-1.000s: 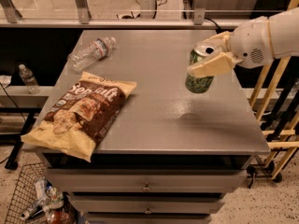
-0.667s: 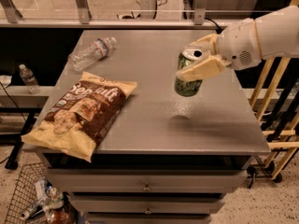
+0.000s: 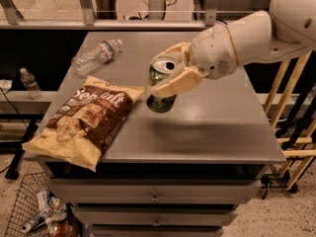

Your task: Move green can near brown chip bag

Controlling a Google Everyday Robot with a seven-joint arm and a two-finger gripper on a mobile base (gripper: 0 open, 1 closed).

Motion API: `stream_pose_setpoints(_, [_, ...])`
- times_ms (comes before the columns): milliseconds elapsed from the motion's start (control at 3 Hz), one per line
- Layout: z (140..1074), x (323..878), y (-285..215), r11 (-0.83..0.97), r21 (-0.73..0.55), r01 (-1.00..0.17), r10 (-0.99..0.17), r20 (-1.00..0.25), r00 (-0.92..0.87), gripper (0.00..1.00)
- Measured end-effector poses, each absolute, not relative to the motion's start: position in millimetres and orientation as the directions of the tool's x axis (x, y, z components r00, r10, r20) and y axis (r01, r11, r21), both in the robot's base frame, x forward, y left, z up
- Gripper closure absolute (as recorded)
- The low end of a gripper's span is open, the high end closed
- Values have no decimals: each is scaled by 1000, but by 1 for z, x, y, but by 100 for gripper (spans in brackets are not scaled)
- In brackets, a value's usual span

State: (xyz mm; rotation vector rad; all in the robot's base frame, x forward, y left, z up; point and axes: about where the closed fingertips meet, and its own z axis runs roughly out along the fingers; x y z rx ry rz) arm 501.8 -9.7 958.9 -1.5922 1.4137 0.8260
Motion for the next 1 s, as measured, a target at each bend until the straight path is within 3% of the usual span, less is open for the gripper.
stream_pose_setpoints(1000, [937,484,20,-129,-73,-989,-467,-875,126,100])
